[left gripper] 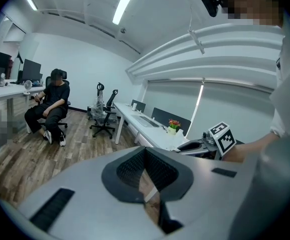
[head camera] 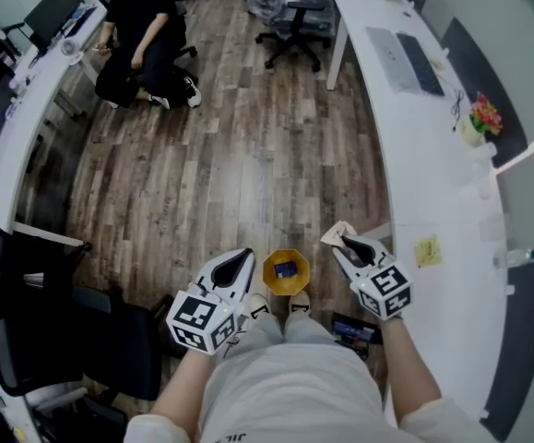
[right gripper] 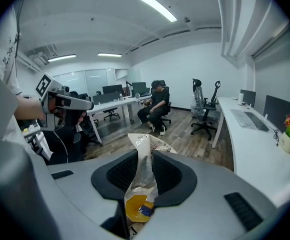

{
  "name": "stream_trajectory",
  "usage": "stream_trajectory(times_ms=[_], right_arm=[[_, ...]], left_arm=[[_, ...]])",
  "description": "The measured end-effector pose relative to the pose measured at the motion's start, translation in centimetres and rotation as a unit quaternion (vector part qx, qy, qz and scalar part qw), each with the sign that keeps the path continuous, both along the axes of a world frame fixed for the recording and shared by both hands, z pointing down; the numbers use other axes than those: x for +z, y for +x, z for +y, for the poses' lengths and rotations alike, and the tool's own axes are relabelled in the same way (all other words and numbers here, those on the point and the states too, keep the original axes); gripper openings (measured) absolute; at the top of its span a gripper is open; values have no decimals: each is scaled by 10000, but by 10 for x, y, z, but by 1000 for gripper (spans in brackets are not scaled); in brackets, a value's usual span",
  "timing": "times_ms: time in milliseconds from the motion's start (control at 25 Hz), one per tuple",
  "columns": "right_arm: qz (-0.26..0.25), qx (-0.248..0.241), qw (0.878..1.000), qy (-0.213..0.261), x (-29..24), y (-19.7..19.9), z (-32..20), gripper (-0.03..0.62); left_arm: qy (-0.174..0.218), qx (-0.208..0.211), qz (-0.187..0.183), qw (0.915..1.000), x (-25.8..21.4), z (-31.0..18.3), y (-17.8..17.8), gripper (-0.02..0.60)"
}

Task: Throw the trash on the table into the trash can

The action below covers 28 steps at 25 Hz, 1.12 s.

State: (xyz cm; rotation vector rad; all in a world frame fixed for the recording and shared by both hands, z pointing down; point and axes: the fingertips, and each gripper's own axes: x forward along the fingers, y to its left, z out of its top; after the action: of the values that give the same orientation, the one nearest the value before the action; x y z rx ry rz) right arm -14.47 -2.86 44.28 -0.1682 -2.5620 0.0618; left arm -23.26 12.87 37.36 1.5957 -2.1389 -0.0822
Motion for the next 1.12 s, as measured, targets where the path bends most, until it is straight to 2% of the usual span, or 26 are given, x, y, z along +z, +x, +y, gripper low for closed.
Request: stream_trajectory(times_ms=[480, 880, 1120], right_arm=[[257, -335, 9989, -200, 32, -8, -3, 107], [752, -750, 9936, -386, 103, -20, 18, 107], [1037, -948, 9891, -433, 150, -21, 25, 107]], left_arm=[[-164, -93, 212, 9996, 26, -8, 0, 0], [-400, -56, 530, 9978, 77, -11, -5, 0], [-565, -38, 541, 9969, 113, -16, -13, 0]])
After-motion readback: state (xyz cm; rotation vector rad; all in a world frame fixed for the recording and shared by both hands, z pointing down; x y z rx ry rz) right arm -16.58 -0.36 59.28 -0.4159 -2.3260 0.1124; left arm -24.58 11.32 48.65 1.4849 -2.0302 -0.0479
